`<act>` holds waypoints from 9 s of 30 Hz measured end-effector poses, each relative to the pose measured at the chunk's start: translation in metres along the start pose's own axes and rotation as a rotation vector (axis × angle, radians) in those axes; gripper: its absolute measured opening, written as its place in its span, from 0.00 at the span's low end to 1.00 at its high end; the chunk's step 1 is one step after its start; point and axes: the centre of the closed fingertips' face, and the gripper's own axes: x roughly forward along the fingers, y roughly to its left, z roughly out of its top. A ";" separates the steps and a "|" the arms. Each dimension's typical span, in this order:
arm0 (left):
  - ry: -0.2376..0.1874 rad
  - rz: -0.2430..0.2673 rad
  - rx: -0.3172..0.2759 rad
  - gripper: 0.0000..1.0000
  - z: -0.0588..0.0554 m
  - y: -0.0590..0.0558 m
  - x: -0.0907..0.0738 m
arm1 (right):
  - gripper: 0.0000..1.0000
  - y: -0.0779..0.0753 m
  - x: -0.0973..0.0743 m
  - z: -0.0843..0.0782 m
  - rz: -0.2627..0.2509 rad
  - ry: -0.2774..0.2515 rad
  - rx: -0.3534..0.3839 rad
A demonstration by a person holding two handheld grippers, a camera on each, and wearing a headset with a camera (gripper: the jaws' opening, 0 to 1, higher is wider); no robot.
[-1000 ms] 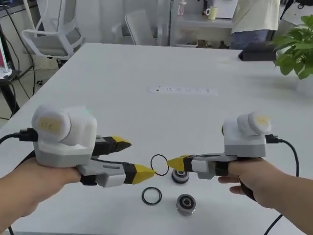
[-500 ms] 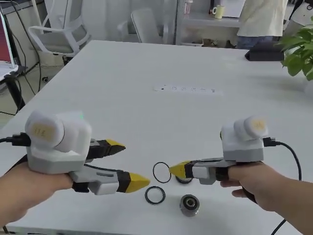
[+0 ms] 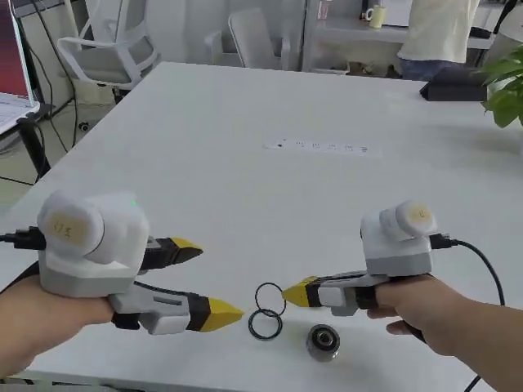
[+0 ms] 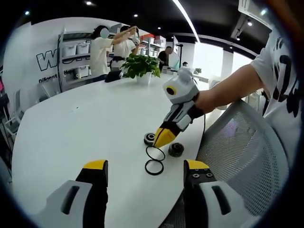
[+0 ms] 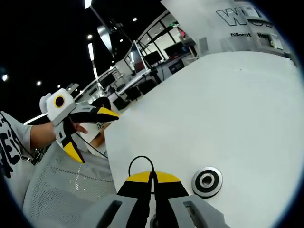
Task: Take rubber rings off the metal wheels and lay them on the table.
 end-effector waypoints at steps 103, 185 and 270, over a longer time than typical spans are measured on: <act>0.037 -0.102 0.042 0.57 0.029 -0.009 0.065 | 0.22 -0.045 -0.067 0.017 -0.161 -0.144 -0.039; 0.147 -0.164 0.072 0.12 0.003 -0.020 0.167 | 0.13 -0.074 -0.036 -0.025 -0.182 -0.010 -0.295; 0.198 -0.070 0.142 0.06 0.001 -0.023 0.171 | 0.00 -0.056 -0.047 0.001 -0.117 -0.183 -0.043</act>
